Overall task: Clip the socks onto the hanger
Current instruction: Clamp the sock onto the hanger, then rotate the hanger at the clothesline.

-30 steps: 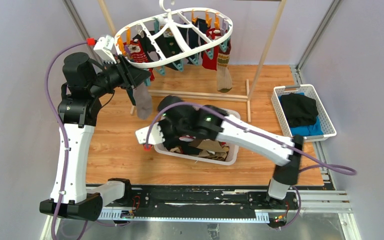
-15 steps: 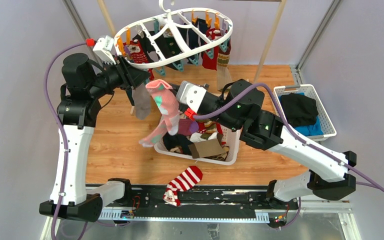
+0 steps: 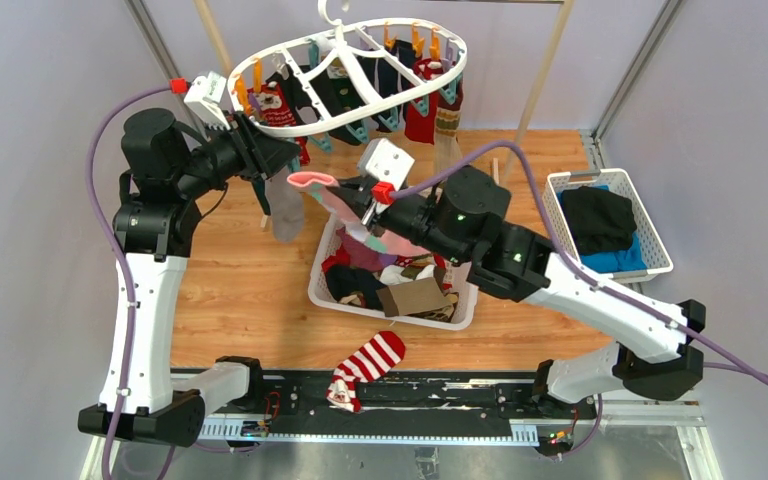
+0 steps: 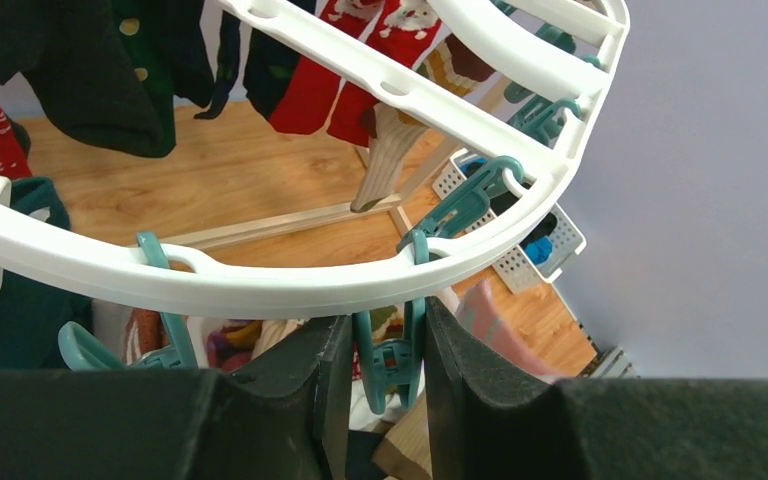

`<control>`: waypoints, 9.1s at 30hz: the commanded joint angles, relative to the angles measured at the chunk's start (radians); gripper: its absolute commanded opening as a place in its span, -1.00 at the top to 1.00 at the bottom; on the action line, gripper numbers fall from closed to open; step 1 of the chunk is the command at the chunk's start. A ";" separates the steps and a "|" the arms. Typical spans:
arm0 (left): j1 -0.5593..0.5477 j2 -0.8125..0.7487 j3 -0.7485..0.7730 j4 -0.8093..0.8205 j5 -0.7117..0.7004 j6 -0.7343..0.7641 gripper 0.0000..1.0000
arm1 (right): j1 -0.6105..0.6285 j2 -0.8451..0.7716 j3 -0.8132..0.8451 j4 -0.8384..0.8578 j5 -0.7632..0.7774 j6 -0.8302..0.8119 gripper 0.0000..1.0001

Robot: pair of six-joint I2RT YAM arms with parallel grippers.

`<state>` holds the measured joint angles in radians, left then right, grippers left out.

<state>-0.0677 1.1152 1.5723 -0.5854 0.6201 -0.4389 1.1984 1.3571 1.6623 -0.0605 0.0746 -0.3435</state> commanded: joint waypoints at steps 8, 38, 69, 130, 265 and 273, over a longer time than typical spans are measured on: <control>-0.006 -0.019 -0.040 0.059 0.114 -0.052 1.00 | -0.180 0.030 -0.311 0.367 -0.272 0.452 1.00; -0.006 -0.003 -0.060 0.080 0.228 -0.038 1.00 | -0.335 0.211 -0.318 0.753 -0.564 0.790 1.00; -0.006 -0.006 -0.056 0.105 0.254 -0.069 1.00 | -0.361 0.247 -0.494 1.033 -0.561 1.018 1.00; 0.027 0.000 -0.057 0.132 0.341 -0.078 1.00 | -0.390 0.444 -0.409 1.471 -0.722 1.399 1.00; 0.036 -0.175 -0.117 -0.050 0.130 0.148 -0.37 | -0.320 0.385 -0.358 1.162 -0.497 1.066 0.66; 0.037 -0.201 -0.178 -0.120 0.147 0.201 -0.41 | -0.310 0.284 -0.468 1.060 -0.429 0.959 -0.42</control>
<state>-0.0296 0.9123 1.4380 -0.6640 0.7551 -0.2718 0.8764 1.7344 1.2537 1.0500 -0.4011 0.7044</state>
